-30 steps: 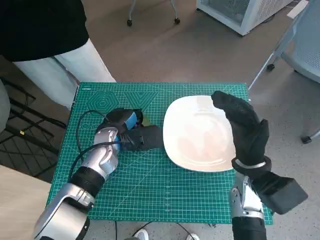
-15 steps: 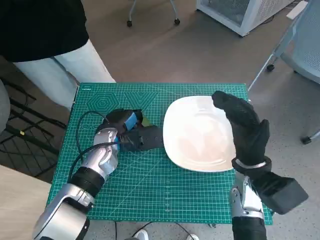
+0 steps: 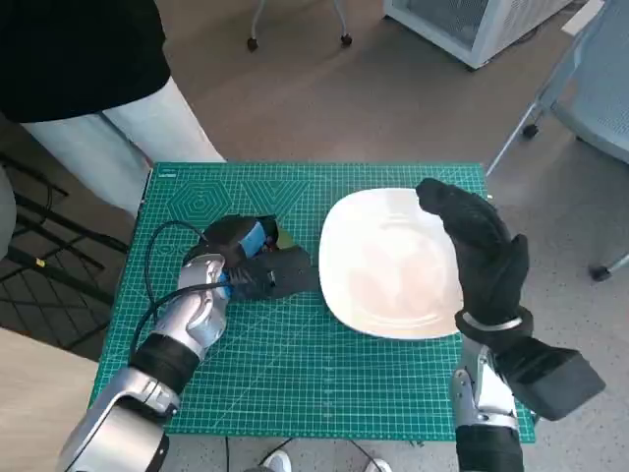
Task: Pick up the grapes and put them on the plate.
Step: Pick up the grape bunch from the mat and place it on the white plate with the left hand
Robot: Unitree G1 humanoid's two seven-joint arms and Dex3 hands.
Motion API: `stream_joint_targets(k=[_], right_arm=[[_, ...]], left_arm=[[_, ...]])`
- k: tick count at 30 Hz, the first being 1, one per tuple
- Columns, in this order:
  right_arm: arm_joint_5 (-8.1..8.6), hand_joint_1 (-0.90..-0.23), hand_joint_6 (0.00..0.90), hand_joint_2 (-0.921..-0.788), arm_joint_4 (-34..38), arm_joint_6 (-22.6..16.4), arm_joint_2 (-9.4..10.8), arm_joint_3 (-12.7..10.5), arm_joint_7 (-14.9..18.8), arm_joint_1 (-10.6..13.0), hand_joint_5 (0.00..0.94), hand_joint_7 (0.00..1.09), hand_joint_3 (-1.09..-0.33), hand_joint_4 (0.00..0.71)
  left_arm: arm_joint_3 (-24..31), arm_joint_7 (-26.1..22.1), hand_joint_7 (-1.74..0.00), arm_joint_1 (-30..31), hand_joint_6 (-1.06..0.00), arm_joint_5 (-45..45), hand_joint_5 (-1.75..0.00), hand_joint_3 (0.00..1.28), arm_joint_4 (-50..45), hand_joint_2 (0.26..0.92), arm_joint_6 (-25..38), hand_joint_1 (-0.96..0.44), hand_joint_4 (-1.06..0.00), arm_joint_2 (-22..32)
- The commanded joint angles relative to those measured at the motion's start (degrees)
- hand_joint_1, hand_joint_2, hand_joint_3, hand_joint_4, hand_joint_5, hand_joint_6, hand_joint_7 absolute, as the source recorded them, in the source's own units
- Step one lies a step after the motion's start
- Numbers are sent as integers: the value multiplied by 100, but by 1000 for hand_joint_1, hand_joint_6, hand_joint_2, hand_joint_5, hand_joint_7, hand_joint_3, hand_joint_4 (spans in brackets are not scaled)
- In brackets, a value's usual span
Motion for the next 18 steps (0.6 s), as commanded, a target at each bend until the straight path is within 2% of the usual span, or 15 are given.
stream_joint_targets(k=[1,8,18], right_arm=[[4,-699,25,-921,44,36,9,-13,17,45,2,587,-701,349],[4,-699,24,-921,47,43,11,-14,5,35,2,587,-700,350],[14,-695,24,-921,57,34,20,-20,6,32,2,587,-701,350]], left_arm=[[105,-113,-1338,167,-468,79,-1422,243,-718,921,194,3,-448,221],[220,-224,-1376,465,-450,183,-1410,252,-1824,921,433,3,-442,464],[494,-47,-1369,914,-457,293,-1397,244,-2897,921,269,3,-453,706]])
